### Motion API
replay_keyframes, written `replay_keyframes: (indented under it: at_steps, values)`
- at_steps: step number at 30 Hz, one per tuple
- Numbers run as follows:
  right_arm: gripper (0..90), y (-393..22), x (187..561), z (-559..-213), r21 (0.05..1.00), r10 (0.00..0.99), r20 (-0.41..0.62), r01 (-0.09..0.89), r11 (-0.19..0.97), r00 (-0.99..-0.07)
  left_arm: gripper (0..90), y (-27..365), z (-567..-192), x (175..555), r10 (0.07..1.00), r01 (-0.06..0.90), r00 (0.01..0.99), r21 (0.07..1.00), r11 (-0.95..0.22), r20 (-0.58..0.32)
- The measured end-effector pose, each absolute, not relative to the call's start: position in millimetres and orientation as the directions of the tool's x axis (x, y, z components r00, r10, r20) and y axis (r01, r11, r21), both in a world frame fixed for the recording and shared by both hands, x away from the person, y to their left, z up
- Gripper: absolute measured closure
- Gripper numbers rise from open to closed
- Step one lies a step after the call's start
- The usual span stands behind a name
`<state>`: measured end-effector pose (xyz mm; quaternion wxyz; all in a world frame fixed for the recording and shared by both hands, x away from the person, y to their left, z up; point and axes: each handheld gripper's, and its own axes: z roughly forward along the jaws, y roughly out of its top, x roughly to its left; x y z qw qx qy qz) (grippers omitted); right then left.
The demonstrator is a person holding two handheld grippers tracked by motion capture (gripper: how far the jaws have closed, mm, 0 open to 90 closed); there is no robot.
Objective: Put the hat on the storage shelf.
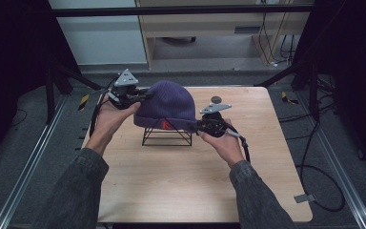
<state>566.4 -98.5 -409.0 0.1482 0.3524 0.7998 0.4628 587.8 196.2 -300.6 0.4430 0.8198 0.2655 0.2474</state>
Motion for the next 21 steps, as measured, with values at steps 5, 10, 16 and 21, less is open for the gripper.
replay_keyframes:
  at_steps: [5, 10, 16, 21]
  values:
    - [72.6, -98.9, 562.3, -413.4, 0.839, 0.707, 0.096, 0.439, 0.322, -0.701, 78.3, 197.5, -305.9, 583.6, 0.656, 0.222, 0.735, 0.852, -0.474, 0.173]
    - [72.5, -100.5, 563.5, -415.2, 0.840, 0.708, 0.101, 0.441, 0.315, -0.698, 78.3, 196.2, -306.1, 579.9, 0.656, 0.215, 0.735, 0.857, -0.468, 0.174]
    - [72.5, -100.5, 561.9, -420.1, 0.836, 0.719, 0.102, 0.451, 0.312, -0.687, 78.2, 197.2, -315.6, 579.7, 0.656, 0.223, 0.738, 0.862, -0.455, 0.155]
    - [72.2, -100.8, 561.5, -423.5, 0.832, 0.721, 0.091, 0.450, 0.325, -0.687, 78.1, 197.5, -317.5, 576.6, 0.648, 0.220, 0.747, 0.867, -0.448, 0.146]
